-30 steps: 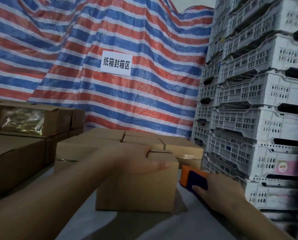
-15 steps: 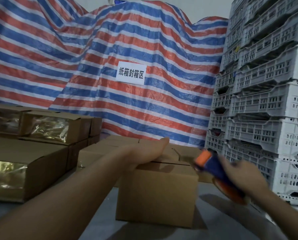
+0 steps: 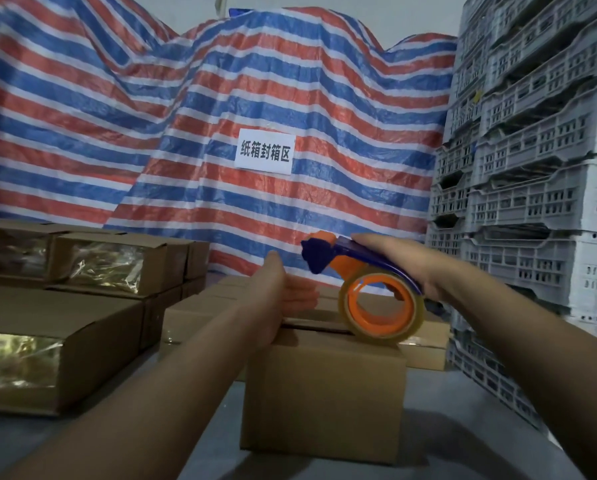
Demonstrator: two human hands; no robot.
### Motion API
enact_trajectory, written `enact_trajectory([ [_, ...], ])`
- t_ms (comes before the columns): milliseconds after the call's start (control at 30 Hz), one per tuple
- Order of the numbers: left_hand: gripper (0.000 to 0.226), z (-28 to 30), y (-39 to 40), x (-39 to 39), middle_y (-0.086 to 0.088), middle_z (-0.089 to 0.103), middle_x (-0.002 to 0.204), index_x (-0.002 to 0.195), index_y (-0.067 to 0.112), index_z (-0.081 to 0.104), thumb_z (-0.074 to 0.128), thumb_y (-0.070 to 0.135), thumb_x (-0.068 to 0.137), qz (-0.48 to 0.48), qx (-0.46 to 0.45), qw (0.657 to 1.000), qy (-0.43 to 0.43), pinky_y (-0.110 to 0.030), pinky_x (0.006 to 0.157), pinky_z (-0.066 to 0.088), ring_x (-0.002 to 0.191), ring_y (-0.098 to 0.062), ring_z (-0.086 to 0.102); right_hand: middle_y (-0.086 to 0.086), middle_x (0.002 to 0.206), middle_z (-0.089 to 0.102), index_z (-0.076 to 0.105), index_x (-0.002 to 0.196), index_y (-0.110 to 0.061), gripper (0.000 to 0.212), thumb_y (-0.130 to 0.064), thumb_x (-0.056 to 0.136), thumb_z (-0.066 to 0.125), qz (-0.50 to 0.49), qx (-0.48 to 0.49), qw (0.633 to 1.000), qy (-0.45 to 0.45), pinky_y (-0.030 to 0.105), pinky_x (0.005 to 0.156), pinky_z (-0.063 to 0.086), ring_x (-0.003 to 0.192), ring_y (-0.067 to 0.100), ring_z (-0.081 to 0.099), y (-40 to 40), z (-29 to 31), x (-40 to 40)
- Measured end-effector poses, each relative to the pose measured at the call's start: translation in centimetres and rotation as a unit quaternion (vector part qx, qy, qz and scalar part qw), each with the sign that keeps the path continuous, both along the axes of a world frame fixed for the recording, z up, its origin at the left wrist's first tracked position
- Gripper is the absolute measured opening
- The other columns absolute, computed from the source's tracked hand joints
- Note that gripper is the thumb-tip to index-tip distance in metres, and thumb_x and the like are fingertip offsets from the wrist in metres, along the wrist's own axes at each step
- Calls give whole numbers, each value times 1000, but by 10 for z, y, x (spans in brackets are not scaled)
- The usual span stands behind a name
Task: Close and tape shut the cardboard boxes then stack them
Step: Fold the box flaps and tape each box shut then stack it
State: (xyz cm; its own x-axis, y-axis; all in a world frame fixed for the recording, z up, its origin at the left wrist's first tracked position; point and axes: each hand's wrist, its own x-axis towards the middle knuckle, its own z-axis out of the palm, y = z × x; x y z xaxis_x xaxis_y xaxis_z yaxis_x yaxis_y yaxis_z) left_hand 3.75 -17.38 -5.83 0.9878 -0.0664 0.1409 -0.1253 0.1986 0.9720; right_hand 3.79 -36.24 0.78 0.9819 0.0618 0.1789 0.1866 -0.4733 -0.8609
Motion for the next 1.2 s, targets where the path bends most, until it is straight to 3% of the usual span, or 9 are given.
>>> enact_trajectory([
  [67,66,0,5,1,-13,75,79,88,0,66,22,45,107,-9,-57,998,17,-27,61,51,72,-19,72,3,58,70,66,97,-8,46,-52,98,56,-7,-7,1000,8,16,39,45,40,10,61,-1,0,3],
  [233,33,-3,7,-5,-12,74,105,113,7,60,48,36,102,-36,-85,996,2,-20,59,51,91,-20,72,4,64,73,65,107,-8,50,-56,95,57,-23,-41,999,5,17,39,45,43,11,63,1,0,5],
  [367,31,-1,8,-9,-12,71,112,126,8,55,57,18,97,-54,-74,996,-16,-18,61,53,99,-22,70,3,64,73,66,104,-10,50,-57,96,55,-27,-57,998,-6,17,40,46,44,11,64,0,2,6],
  [467,16,-3,7,-11,-10,73,105,111,9,59,58,10,95,-54,-78,996,-4,-32,101,48,98,-21,71,5,66,74,66,104,-9,49,-56,97,55,-21,-46,999,-6,17,41,46,46,11,65,-1,0,6],
  [533,7,-3,6,-12,-8,73,96,100,10,60,57,6,96,-32,-83,996,4,-38,113,36,93,-19,71,5,66,73,66,103,-8,49,-55,97,54,-21,-45,999,-3,17,41,46,46,11,65,-1,0,7],
  [833,16,-5,5,6,-6,59,84,109,9,58,52,7,95,52,-42,996,60,-28,62,45,83,-20,54,7,74,72,65,107,-8,47,-53,97,56,-23,-147,987,59,24,53,51,54,16,65,-10,27,7],
  [967,12,-4,0,13,-2,56,75,106,10,60,53,13,96,81,-95,987,100,-26,59,45,73,-16,52,9,77,71,64,113,-4,47,-48,97,59,-7,-99,990,104,29,65,49,59,18,64,-23,33,5],
  [1100,12,-9,0,13,0,42,68,96,10,54,45,3,92,112,-185,971,100,-36,82,51,59,-13,40,5,65,67,62,103,-7,40,-46,101,53,18,-112,990,84,23,45,49,47,13,60,-3,29,4],
  [1200,26,-13,3,5,-3,47,69,103,6,55,40,-8,88,111,-228,964,78,-36,87,54,60,-12,51,2,56,65,59,103,-6,40,-45,102,50,27,-146,985,91,18,38,45,38,10,57,9,21,2],
])
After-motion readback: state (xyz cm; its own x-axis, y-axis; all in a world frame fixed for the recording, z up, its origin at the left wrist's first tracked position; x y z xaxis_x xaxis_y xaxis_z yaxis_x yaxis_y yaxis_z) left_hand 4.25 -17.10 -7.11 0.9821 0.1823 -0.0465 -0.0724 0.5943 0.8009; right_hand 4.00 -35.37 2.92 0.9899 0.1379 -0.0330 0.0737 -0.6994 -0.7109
